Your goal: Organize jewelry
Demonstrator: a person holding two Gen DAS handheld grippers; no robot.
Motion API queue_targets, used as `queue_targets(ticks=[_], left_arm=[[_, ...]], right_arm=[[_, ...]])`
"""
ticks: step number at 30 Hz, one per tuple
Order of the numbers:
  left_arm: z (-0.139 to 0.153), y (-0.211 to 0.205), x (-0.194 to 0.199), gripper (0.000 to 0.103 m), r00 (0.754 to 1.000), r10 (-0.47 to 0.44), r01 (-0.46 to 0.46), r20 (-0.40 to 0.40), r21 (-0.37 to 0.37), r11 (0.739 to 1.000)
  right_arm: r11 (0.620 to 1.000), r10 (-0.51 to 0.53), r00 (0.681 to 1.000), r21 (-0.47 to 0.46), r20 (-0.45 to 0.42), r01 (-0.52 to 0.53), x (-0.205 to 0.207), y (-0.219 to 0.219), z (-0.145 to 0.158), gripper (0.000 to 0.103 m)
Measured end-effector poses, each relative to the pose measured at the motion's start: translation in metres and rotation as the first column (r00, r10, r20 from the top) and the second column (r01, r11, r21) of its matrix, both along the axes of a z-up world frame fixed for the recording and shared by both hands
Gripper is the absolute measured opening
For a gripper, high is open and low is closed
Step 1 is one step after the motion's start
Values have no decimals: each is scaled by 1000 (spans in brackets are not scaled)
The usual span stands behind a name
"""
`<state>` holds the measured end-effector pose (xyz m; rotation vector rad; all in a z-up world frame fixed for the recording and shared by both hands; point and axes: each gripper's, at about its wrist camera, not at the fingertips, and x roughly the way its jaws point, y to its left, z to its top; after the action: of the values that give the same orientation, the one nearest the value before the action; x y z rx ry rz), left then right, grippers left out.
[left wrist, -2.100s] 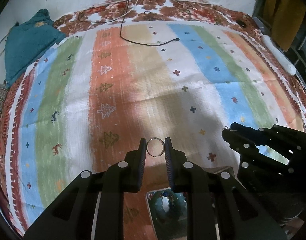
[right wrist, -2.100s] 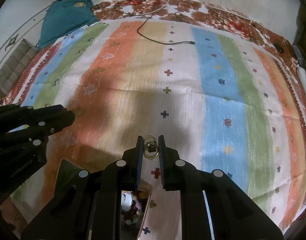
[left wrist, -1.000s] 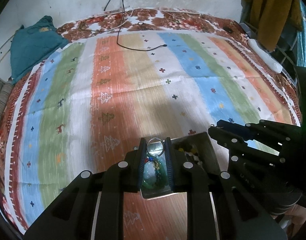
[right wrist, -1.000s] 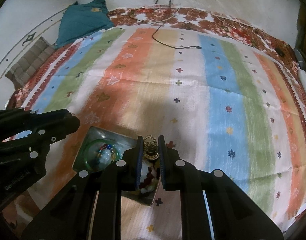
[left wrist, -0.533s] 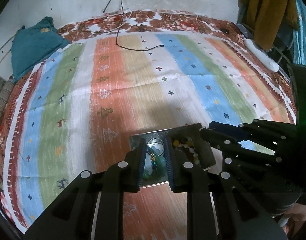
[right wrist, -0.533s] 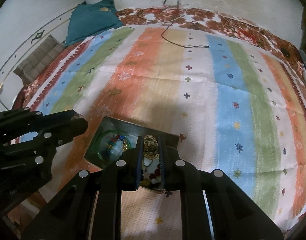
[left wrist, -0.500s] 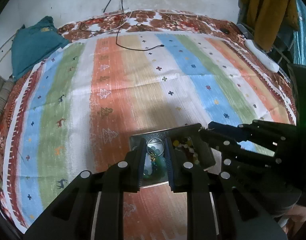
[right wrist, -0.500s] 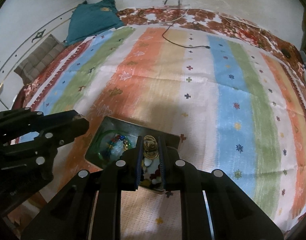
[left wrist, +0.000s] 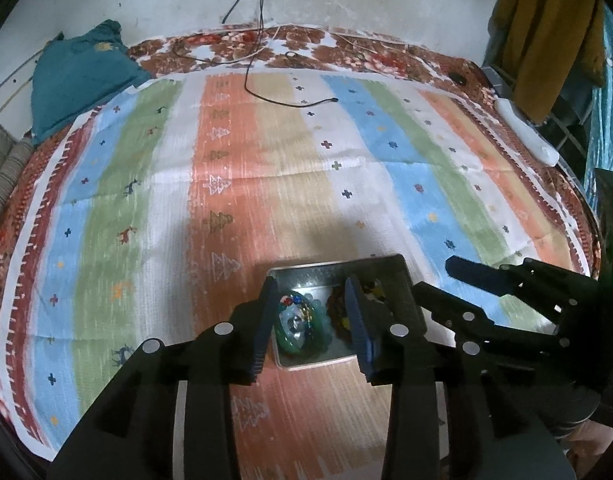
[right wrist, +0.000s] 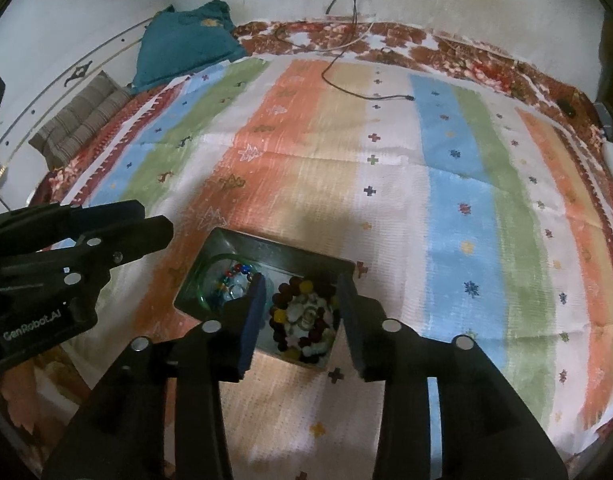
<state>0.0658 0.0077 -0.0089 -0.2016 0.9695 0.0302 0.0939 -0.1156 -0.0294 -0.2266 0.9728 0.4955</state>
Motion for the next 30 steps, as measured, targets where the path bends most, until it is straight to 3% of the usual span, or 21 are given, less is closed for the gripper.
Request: queue_targets(ticks=[7, 15, 22, 25, 30], left_arm=[[3, -1, -18, 56, 1000, -11, 11, 14, -34, 999], [6, -4, -40, 65, 999, -25, 27, 43, -39, 999], [9, -5, -62, 91, 996, -24, 28, 82, -37, 999], [10, -8, -71, 97, 994, -29, 32, 106, -30, 999], [10, -10, -77, 97, 992, -24, 25, 122, -5, 1000]], right_arm=[[1000, 3, 1000, 23, 22, -4, -14, -15, 10, 51], [998, 0, 999, 59, 41, -2, -27, -34, 20, 62], [995, 17, 997, 95, 72, -24, -45, -43, 30, 87], [996, 13, 997, 92, 76, -20, -50, -46, 31, 91], [995, 12, 995, 99, 96, -22, -56, -49, 34, 95]])
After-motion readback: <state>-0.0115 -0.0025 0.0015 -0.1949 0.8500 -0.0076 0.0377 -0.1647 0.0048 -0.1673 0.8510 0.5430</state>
